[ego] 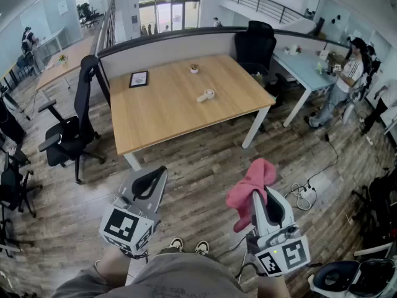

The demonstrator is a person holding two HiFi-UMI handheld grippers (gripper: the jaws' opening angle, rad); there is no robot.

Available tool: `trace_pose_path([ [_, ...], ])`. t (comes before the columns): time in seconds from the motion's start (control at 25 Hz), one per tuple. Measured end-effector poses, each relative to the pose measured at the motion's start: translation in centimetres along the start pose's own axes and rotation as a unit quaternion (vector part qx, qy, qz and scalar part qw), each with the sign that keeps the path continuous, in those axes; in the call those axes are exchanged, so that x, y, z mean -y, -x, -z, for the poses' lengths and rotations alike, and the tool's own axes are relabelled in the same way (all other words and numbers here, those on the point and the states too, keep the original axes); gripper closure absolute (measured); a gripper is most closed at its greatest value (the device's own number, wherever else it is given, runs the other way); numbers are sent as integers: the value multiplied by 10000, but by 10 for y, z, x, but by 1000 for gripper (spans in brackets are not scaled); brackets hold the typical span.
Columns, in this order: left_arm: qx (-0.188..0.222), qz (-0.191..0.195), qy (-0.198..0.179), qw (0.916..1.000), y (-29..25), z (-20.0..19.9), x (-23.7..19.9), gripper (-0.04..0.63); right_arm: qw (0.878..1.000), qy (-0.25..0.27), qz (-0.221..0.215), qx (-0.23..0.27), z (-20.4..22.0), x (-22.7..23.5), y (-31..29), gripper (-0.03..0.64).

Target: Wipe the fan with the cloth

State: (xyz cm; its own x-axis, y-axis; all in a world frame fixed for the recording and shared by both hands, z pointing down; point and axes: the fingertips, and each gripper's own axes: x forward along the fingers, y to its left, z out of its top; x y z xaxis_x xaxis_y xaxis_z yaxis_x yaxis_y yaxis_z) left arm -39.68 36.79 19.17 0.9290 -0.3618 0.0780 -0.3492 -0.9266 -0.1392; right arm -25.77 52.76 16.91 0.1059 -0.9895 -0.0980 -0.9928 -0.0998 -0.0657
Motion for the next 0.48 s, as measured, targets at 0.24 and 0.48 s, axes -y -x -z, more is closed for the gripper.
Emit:
trace_pose_path([
  [0.24, 14, 14, 73, 10000, -1, -5, 7, 594, 10000, -15, 17, 28, -3, 7, 5, 554],
  [0.48, 1, 94, 166, 9998, -4, -1, 21, 594, 10000, -6, -5, 16, 1, 13, 12, 554],
])
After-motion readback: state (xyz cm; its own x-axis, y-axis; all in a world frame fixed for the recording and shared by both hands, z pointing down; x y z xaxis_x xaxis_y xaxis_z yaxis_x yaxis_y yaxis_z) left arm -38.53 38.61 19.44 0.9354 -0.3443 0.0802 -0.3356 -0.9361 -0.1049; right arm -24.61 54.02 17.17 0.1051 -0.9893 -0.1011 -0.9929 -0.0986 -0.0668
